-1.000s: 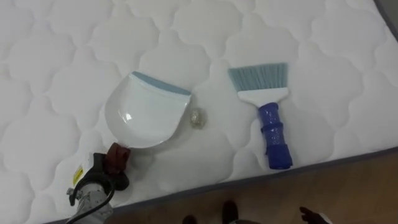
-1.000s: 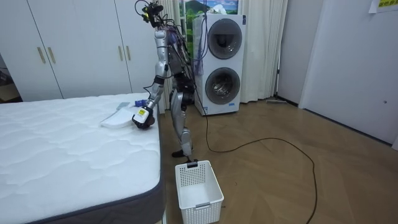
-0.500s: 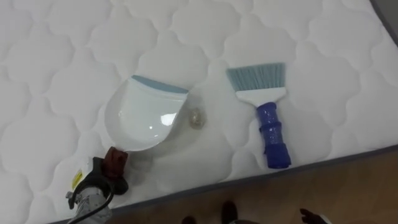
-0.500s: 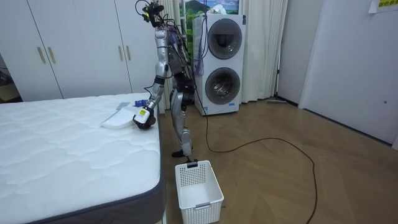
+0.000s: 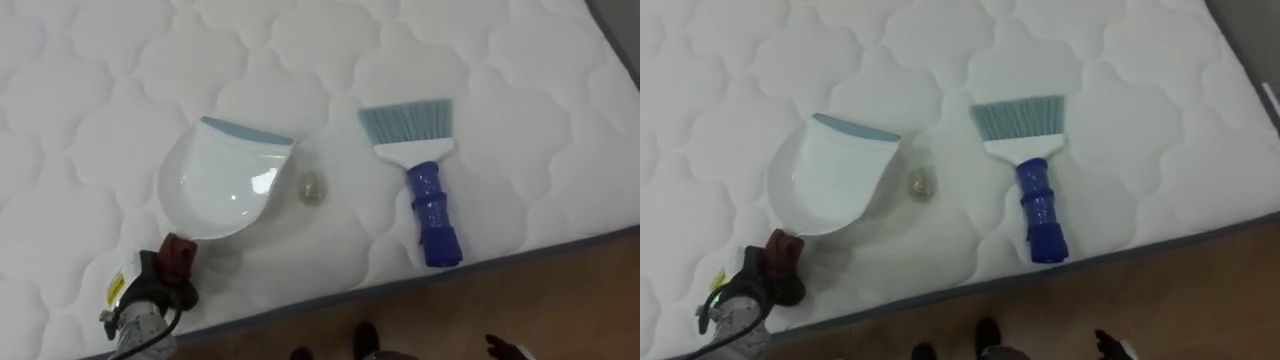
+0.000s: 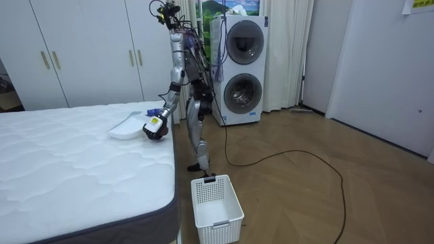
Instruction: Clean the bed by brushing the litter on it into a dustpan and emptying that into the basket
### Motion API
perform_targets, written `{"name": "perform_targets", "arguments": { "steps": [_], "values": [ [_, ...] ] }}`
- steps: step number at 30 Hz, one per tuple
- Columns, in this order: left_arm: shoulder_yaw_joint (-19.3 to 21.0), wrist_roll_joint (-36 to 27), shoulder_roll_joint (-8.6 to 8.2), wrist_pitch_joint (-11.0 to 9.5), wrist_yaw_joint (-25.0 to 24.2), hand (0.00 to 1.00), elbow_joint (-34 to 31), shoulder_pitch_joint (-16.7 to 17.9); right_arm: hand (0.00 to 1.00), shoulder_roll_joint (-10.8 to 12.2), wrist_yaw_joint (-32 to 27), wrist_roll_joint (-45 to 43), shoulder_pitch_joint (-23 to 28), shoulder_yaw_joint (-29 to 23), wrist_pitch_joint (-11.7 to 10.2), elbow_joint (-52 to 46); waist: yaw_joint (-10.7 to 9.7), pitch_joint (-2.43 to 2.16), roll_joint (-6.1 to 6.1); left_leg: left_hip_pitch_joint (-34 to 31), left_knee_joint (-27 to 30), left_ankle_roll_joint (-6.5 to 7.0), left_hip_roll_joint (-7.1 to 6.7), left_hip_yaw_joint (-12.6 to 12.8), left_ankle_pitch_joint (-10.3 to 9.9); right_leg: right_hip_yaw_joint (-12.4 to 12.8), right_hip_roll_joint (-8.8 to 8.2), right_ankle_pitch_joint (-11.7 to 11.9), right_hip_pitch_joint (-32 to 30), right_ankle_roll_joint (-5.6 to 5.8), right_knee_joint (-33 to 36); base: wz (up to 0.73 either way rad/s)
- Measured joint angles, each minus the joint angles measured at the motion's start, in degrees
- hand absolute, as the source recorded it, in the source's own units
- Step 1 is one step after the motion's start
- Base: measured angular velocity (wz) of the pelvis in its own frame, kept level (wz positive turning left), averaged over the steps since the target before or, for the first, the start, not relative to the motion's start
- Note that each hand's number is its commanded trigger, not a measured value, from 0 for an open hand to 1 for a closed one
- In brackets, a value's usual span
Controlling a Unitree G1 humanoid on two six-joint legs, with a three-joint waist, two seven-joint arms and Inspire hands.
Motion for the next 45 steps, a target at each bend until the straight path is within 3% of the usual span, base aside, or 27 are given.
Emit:
{"name": "perform_targets", "arguments": {
  "steps": [6, 15, 22, 29, 38, 45],
  "values": [
    [0.3, 6.3, 3.92, -0.9, 6.7, 1.0, -2.3, 0.0, 0.0, -0.9, 0.0, 2.8, 1.0, -0.5, -0.9, 0.2, 0.2, -0.24, 0.45, -0.9, 0.1, 0.06, -0.1, -0.6, 0.0, -0.8, -0.31, 0.0, -1.0, -0.08, 1.0, 0.07],
    [-0.3, 16.3, 4.31, -1.2, 12.7, 1.0, -6.4, 3.4, 0.0, -1.3, 0.1, 12.3, 1.5, -3.8, -1.0, 1.2, 0.0, -0.37, 0.66, -0.6, 0.4, 0.05, -0.08, -0.6, 0.0, -1.1, -0.55, -0.3, -0.8, -0.35, 1.8, 0.02],
    [-0.2, 19.1, 4.46, -1.6, 13.7, 1.0, -6.5, 4.3, 0.0, -1.7, 0.2, 17.9, 1.4, -8.0, -1.0, 2.0, 0.2, -0.38, 0.68, -0.6, 0.3, 0.04, -0.04, 0.3, -0.1, -0.5, -0.48, -0.3, -1.3, -0.39, 2.2, -0.04],
    [-0.2, 21.2, 5.99, -2.8, 14.1, 1.0, -6.5, 4.6, 0.0, -2.3, -0.4, 21.8, -0.4, -11.1, -1.3, 1.8, 0.5, -0.39, 0.65, -0.7, 0.2, 0.13, -0.09, 1.7, -0.1, 1.0, -0.41, -0.3, -2.5, -0.3, 3.0, -0.09],
    [-0.4, 21.3, 6.04, -3.6, 15.5, 1.0, -6.8, 8.6, 0.0, -2.8, -8.5, 27.5, -3.2, -19.6, -2.7, -3.2, 0.4, -0.39, 0.65, -1.3, 0.8, 0.21, -0.09, 1.7, -0.2, 1.1, -0.41, -0.3, -2.9, -0.29, 3.7, 0.0],
    [-0.5, 21.3, 6.38, -5.0, 16.5, 1.0, -7.0, 8.7, 0.0, -3.3, -13.4, 26.7, -3.0, -20.2, -5.6, -13.5, 1.0, -0.47, 0.54, -1.7, 1.5, 0.25, 0.0, 1.8, -0.2, 1.3, -0.35, -0.3, -3.1, -0.26, 3.9, 0.0]
  ]
}}
